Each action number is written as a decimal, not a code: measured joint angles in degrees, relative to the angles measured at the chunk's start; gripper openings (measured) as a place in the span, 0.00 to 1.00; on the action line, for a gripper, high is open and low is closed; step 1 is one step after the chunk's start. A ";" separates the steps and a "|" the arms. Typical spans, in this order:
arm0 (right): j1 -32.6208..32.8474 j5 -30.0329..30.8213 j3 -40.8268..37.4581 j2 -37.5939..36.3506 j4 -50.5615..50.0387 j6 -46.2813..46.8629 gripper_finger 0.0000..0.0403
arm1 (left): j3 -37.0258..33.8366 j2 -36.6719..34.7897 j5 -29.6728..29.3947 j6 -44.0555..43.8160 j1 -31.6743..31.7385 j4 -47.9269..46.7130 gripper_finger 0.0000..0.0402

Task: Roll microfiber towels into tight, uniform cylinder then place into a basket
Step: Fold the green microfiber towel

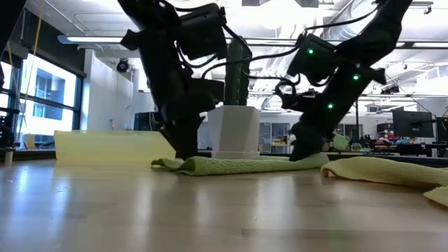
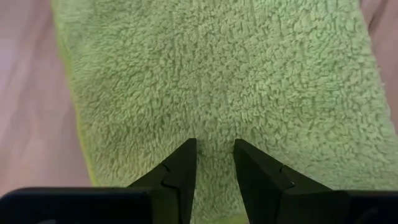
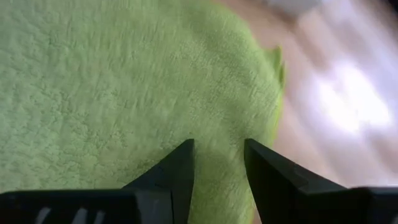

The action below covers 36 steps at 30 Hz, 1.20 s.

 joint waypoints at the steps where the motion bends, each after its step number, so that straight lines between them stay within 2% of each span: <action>1: -0.67 0.03 0.00 0.05 1.37 -2.43 0.33 | 0.04 0.65 0.06 -0.89 -0.28 0.45 0.24; 6: -3.17 0.03 0.19 0.00 4.50 -13.99 0.33 | 0.29 2.62 -0.07 -3.71 -1.58 1.81 0.24; 9: -3.16 -0.68 1.45 -1.72 3.82 -14.66 0.33 | 0.28 2.48 -0.01 -4.03 -2.36 4.66 0.24; 12: -1.85 -6.00 2.65 -4.30 2.71 -8.62 0.33 | 0.02 1.76 1.39 -3.09 -2.87 7.09 0.24; 14: -0.65 -9.93 2.80 -5.15 2.54 0.25 0.33 | -0.07 0.86 2.12 -1.69 -3.12 8.02 0.24; 17: 2.22 -11.88 2.82 -5.38 1.18 12.67 0.33 | 0.02 -1.59 2.07 0.21 -3.24 8.38 0.24; 21: 6.92 -6.47 2.80 -3.58 -2.54 18.48 0.33 | 0.00 -4.11 1.00 2.99 -3.11 5.33 0.24; 25: 8.93 2.45 2.80 -1.48 -5.97 17.45 0.33 | 0.00 -5.38 -0.67 5.29 -3.15 1.50 0.24; 28: 8.31 4.25 2.82 -0.14 -9.85 16.68 0.33 | 0.00 -5.36 -0.68 4.51 -3.18 -1.06 0.24; 31: 6.43 4.81 2.67 1.09 -11.86 12.90 0.33 | 0.00 -5.36 -0.44 2.13 -3.47 -2.55 0.24; 36: 1.94 6.16 2.09 1.75 -9.57 1.07 0.33 | 0.02 -5.36 -0.42 -0.15 -4.66 -1.96 0.24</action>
